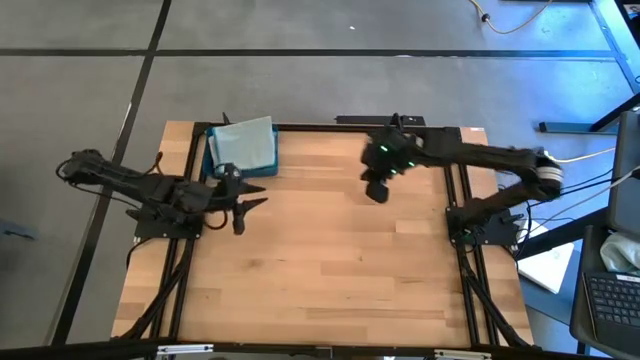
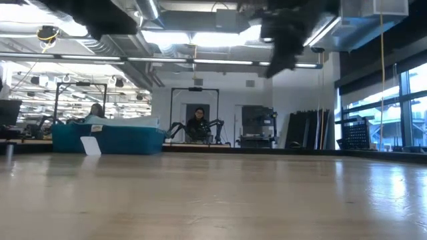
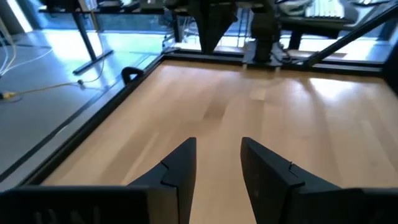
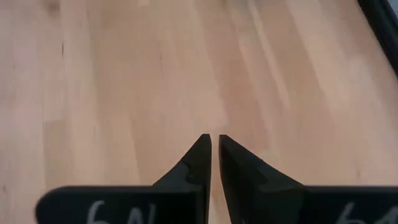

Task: Fold microfiber towels
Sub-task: Return to Home Position

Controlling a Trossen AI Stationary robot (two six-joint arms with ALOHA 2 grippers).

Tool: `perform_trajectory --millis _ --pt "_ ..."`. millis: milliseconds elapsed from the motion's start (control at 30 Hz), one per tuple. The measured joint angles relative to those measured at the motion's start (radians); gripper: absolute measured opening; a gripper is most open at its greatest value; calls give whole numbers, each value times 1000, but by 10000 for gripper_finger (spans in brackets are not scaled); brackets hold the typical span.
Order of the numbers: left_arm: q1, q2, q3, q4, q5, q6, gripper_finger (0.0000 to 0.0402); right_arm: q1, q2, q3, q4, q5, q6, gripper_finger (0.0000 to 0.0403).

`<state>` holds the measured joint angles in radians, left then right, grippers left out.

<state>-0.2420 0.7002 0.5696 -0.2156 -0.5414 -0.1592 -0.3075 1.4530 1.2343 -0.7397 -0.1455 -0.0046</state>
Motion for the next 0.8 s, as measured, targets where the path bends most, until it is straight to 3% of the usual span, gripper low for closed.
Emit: perform_trajectory --millis 133,267,467,800 --pt "-88 -42 -71 26 -90 -33 116 42 -214 -233 133 21 136 33" --pt "-139 -93 -198 158 -147 -43 116 97 -418 -477 366 72 233 33" --pt "-156 -224 -275 221 -138 -4 116 180 -616 -766 632 152 265 33" --pt "-161 -439 -394 249 -66 -13 116 294 -830 -1116 1011 261 287 33"
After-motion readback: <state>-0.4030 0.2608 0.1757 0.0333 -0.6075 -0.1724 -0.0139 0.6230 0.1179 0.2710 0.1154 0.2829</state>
